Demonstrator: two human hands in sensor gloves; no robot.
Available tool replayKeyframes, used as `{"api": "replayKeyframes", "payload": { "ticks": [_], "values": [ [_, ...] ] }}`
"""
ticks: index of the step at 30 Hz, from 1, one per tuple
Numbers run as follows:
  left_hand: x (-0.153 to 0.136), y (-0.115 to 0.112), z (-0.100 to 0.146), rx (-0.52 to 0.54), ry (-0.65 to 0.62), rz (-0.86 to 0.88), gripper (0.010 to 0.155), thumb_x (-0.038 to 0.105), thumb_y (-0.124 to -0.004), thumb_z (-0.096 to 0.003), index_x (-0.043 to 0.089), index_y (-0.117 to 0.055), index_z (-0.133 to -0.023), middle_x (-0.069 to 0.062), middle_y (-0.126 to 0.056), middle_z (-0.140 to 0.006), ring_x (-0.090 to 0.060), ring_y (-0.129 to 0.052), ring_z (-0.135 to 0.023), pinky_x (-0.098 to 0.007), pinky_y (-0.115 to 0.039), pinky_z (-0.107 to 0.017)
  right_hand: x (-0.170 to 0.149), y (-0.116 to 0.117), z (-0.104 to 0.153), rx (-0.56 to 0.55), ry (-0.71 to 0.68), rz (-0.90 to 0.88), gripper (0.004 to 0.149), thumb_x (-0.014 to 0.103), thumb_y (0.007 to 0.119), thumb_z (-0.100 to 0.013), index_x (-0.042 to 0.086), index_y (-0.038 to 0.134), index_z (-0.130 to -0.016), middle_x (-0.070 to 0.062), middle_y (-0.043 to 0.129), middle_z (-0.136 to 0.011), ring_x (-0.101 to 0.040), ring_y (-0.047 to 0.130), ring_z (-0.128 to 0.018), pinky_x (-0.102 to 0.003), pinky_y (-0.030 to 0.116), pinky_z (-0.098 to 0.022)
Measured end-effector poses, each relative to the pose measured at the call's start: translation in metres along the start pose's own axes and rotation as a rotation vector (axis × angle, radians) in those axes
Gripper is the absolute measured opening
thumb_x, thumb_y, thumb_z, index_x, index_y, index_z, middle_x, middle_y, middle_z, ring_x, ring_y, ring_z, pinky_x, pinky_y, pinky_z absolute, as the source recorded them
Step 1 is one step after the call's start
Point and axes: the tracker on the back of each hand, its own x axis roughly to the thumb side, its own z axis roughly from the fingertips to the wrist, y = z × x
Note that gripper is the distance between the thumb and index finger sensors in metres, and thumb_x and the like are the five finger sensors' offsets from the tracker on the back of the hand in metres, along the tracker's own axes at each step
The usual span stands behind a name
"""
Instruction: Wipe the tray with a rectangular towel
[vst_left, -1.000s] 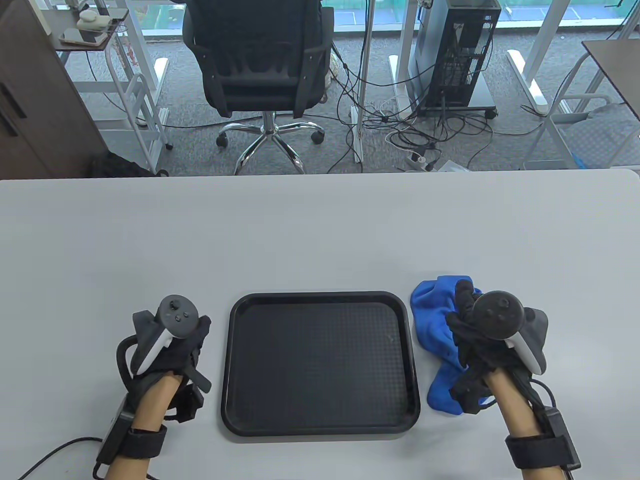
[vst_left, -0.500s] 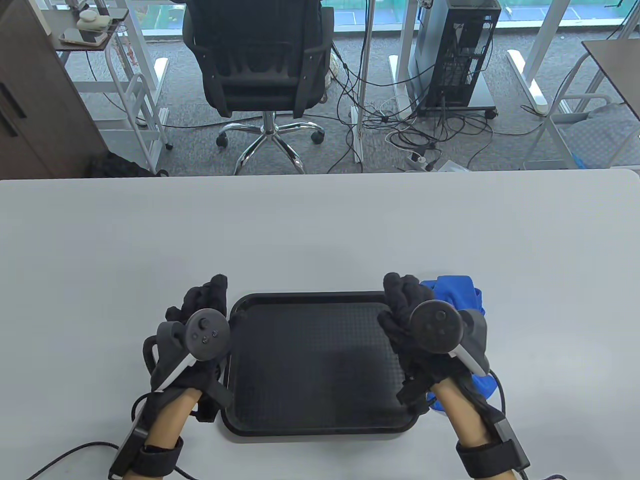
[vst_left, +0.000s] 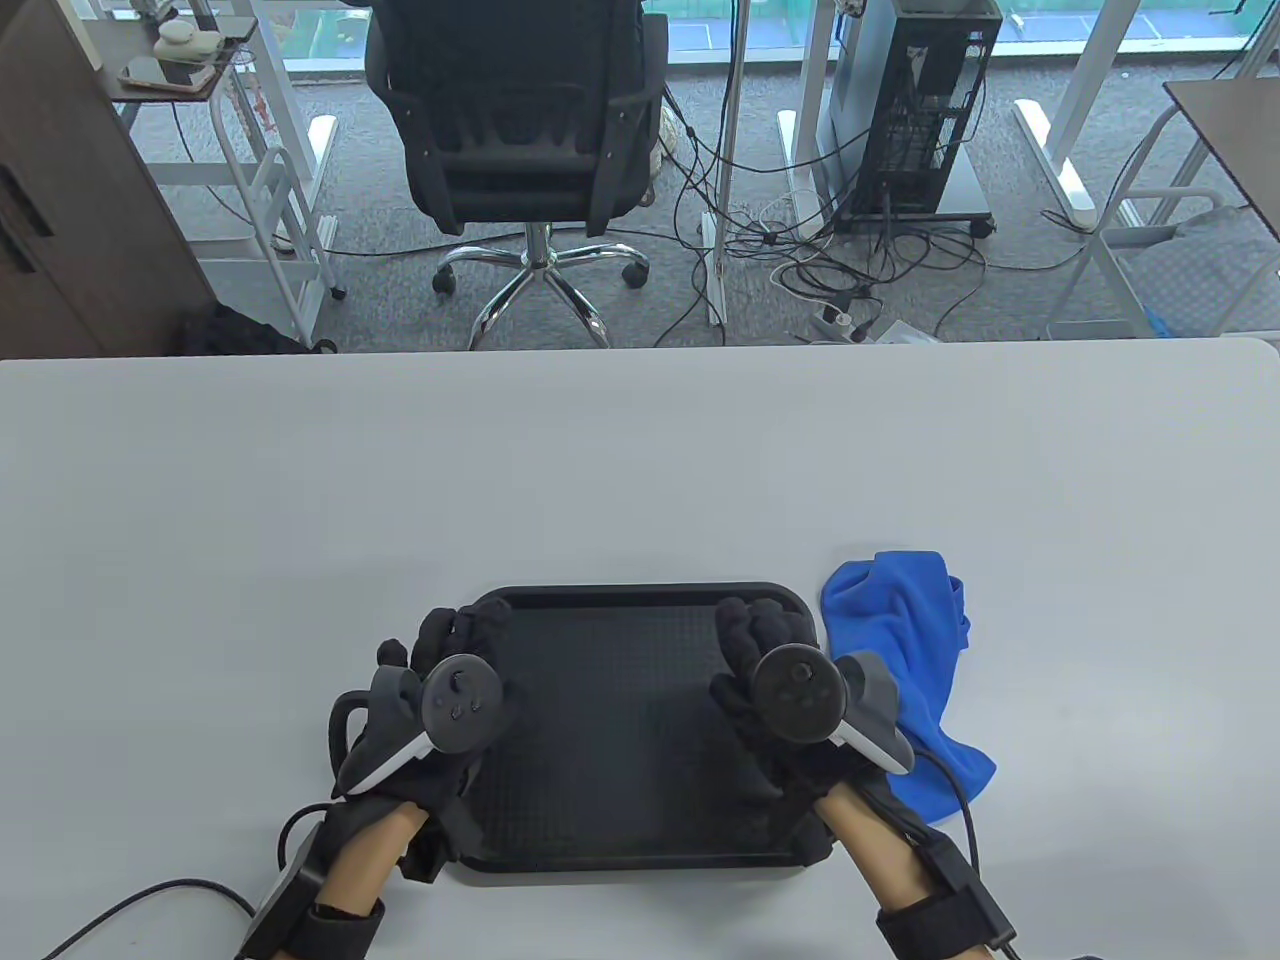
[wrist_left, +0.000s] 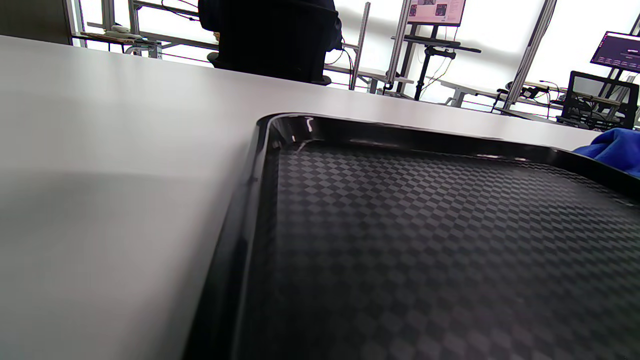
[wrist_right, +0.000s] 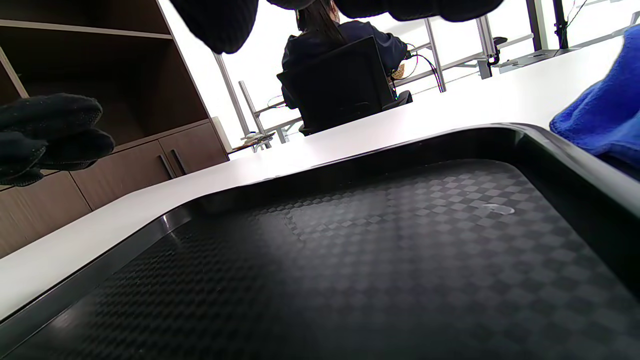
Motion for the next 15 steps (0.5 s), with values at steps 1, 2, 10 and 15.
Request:
{"api": "replayKeyframes", "payload": {
  "ticks": [1, 2, 10, 15],
  "values": [
    [0.0002, 0.0, 0.0001, -0.002, 0.0, 0.0, 0.075, 0.049, -0.052, -0.0555, 0.018, -0.014, -0.112, -0.013, -0.031, -0.122, -0.045, -0.03, -0.117, -0.076, -0.026, -0.068, 0.0002, -0.0003, 0.0002, 0.001, 0.0, -0.001, 0.066, 0.032, 0.074, -0.051, 0.008, 0.042, -0.104, -0.029, 0.038, -0.104, -0.057, 0.044, -0.094, -0.065, 0.05, -0.067],
    [0.0005, -0.0004, 0.0001, -0.005, 0.001, 0.0, 0.075, 0.049, -0.053, -0.0556, 0.018, -0.014, -0.112, -0.013, -0.031, -0.122, -0.045, -0.03, -0.117, -0.076, -0.026, -0.068, 0.0002, -0.0001, 0.0004, 0.003, 0.0, -0.003, 0.066, 0.032, 0.074, -0.051, 0.008, 0.042, -0.104, -0.029, 0.038, -0.104, -0.057, 0.044, -0.094, -0.065, 0.05, -0.067],
    [0.004, -0.0017, 0.0, -0.013, -0.006, -0.012, 0.075, 0.049, -0.053, -0.0556, 0.018, -0.014, -0.112, -0.013, -0.032, -0.122, -0.045, -0.03, -0.117, -0.076, -0.027, -0.068, 0.0005, 0.0014, 0.0007, 0.021, -0.001, 0.006, 0.066, 0.032, 0.074, -0.051, 0.008, 0.042, -0.104, -0.029, 0.038, -0.104, -0.057, 0.045, -0.093, -0.065, 0.05, -0.066],
    [0.0051, -0.0028, -0.0003, -0.025, -0.005, -0.019, 0.075, 0.049, -0.052, -0.0555, 0.018, -0.014, -0.111, -0.013, -0.032, -0.122, -0.045, -0.03, -0.117, -0.076, -0.027, -0.068, 0.0007, 0.0018, 0.0006, 0.031, 0.001, 0.004, 0.066, 0.032, 0.074, -0.051, 0.008, 0.042, -0.104, -0.029, 0.038, -0.104, -0.057, 0.045, -0.093, -0.065, 0.051, -0.066]
  ]
}}
